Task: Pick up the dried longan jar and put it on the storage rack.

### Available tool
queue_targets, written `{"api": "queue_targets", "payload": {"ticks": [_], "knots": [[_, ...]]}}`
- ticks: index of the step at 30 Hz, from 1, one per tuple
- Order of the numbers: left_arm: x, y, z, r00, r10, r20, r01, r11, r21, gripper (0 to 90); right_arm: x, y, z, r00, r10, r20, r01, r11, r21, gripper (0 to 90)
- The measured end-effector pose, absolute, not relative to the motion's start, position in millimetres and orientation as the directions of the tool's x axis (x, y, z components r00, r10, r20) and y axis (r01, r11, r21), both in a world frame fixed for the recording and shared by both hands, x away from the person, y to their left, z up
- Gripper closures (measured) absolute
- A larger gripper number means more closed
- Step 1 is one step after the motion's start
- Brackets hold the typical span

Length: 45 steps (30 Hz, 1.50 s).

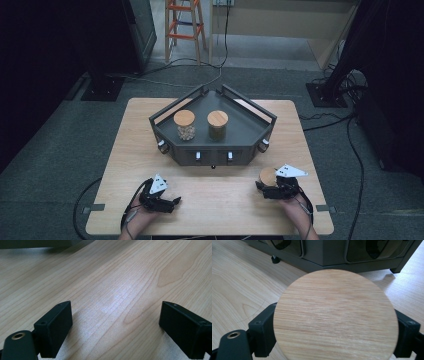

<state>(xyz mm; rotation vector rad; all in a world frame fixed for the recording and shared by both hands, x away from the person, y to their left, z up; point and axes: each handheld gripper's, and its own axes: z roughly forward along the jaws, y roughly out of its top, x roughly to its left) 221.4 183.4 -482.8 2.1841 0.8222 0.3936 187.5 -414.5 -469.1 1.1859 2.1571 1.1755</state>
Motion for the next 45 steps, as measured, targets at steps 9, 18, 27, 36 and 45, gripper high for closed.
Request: {"api": "queue_targets", "payload": {"ticks": [9, 18, 27, 36, 45], "knots": [[221, 183, -483, 0.746, 0.666, 0.02, 0.433, -0.507, 0.745, 11.5, 189, -414, -474, -0.547, 0.836, 0.052, 0.501, 0.276, 0.821, 14.2], [221, 183, -483, 0.746, 0.666, 0.02, 0.433, -0.508, 0.745, 11.5, 192, -411, -476, -0.542, 0.838, 0.061, 0.511, 0.271, 0.816, 15.1], [221, 183, -483, 0.746, 0.666, 0.02, 0.433, -0.507, 0.745, 11.5, 196, -407, -480, -0.533, 0.844, 0.059, 0.525, 0.275, 0.806, 18.3], [221, 183, -483, 0.746, 0.666, 0.02, 0.433, -0.508, 0.745, 11.5, 197, -401, -481, -0.519, 0.853, 0.048, 0.539, 0.283, 0.793, 23.9], [221, 183, -483, 0.746, 0.666, 0.02, 0.433, -0.507, 0.745, 11.5, 194, -396, -478, -0.518, 0.855, 0.01, 0.529, 0.311, 0.789, 25.1]]}}
